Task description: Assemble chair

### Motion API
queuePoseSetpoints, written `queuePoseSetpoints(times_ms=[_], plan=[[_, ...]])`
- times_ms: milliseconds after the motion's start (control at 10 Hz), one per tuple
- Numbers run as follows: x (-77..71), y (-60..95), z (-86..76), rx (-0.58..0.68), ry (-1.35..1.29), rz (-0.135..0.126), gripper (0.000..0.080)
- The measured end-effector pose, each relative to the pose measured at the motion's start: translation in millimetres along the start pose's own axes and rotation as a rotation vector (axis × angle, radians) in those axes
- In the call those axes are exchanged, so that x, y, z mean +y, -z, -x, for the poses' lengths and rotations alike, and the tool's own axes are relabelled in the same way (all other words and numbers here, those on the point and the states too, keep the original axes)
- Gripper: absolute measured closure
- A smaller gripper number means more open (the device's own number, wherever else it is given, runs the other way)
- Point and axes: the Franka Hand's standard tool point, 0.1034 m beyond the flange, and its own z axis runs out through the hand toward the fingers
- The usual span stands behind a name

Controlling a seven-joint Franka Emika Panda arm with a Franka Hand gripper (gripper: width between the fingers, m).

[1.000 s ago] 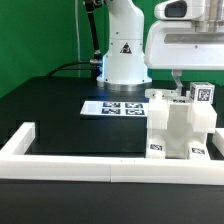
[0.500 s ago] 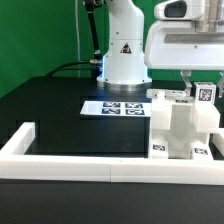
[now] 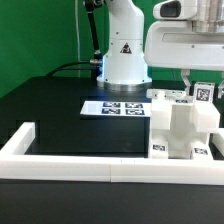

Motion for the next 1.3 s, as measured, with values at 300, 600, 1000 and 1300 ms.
queuePoseSetpoints(times_ms=[300, 600, 1000, 1300], plan=[[-0.4, 0.0, 0.3, -0.001, -0.225, -0.001, 0.0528], [-0.8, -0.1, 0.5, -0.001, -0.418, -0.001, 0.0528], [-2.5, -0.4, 1.8, -0.005, -0.706, -0.004, 0.0528], [-4.5, -0.5, 3.1, -0.011, -0.862, -0.008, 0.0528]])
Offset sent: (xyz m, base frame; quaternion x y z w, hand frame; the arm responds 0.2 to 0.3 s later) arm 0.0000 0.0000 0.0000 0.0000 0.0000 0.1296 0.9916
